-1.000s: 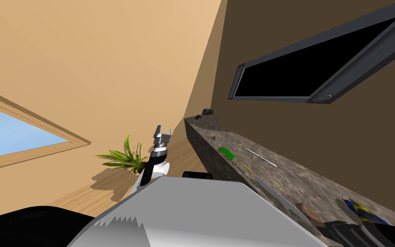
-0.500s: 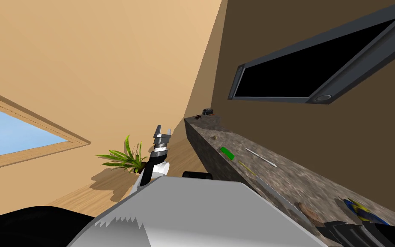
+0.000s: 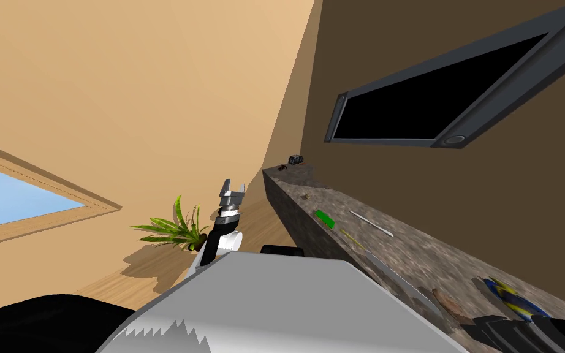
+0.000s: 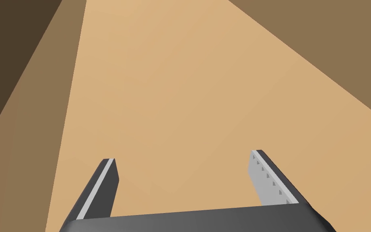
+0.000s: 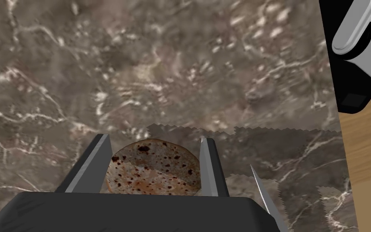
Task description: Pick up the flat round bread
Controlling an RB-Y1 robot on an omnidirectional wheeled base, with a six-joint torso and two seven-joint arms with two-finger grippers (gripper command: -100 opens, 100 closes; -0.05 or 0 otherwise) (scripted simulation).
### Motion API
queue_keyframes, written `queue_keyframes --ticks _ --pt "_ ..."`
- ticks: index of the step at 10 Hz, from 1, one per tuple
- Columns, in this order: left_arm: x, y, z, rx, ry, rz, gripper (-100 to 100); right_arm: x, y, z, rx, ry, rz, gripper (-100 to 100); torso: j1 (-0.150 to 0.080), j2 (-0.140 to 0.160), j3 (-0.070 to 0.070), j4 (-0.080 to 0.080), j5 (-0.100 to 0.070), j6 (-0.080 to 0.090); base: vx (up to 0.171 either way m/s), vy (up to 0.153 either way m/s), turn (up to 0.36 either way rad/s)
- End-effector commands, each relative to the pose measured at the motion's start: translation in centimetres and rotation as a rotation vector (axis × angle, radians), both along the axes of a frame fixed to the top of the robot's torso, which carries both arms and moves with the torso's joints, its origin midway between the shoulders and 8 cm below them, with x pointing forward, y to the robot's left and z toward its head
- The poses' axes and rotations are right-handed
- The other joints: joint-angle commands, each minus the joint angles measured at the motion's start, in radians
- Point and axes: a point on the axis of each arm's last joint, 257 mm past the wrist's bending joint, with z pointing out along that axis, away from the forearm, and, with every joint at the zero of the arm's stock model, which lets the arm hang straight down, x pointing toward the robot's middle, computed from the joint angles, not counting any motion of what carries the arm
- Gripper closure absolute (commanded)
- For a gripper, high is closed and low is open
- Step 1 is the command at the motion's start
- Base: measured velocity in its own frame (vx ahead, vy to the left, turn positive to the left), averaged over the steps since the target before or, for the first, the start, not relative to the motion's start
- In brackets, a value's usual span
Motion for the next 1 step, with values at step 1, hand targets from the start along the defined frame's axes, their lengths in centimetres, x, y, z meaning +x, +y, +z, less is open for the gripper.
queue_keyframes --ticks 1 --pt "0.0 0.0 0.0 0.0 0.0 0.0 0 0.0 0.0 0.0 0.0 0.0 0.0 0 0.0 0.0 0.0 0.0 0.0 0.0 0.0 0.0 0.0"
